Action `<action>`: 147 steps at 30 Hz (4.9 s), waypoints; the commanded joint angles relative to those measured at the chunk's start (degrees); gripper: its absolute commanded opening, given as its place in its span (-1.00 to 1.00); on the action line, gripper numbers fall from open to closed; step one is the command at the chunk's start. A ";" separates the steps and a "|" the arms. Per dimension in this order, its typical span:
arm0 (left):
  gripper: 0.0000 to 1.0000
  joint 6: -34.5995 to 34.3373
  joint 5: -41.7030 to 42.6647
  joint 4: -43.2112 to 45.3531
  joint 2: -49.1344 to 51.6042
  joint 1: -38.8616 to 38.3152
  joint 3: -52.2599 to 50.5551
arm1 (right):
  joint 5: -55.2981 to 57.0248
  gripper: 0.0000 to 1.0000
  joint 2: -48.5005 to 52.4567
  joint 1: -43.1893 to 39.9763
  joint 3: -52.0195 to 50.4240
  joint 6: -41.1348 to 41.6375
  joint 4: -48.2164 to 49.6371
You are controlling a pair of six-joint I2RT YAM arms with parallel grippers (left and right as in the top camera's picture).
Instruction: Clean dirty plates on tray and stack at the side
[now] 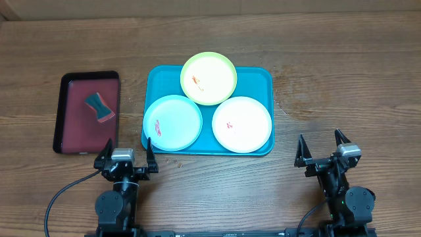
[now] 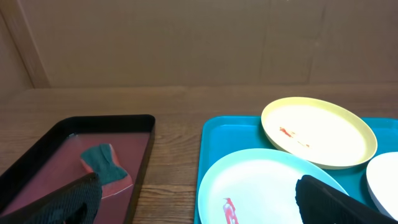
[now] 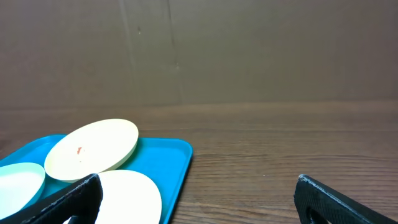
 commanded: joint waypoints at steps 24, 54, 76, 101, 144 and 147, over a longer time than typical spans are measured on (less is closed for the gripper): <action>0.99 0.96 0.35 0.11 -0.63 -0.37 -0.20 | 0.37 1.00 -0.68 -0.24 -0.57 0.39 0.20; 0.99 0.96 0.35 0.11 -0.63 -0.37 -0.20 | 0.37 1.00 -0.68 -0.24 -0.57 0.39 0.20; 1.00 -2.78 17.20 35.91 1.46 -0.37 8.96 | 0.37 1.00 -0.68 -0.24 -0.57 0.39 0.20; 1.00 -14.29 -1.38 -38.47 65.75 1.40 72.81 | 0.37 1.00 -0.68 -0.24 -0.57 0.39 0.20; 0.68 -22.34 7.32 -39.21 114.81 21.77 81.13 | 0.37 1.00 -0.68 -0.24 -0.57 0.39 0.20; 0.68 -22.23 7.30 -38.80 115.27 21.77 81.13 | 0.37 1.00 -0.68 -0.24 -0.57 0.39 0.20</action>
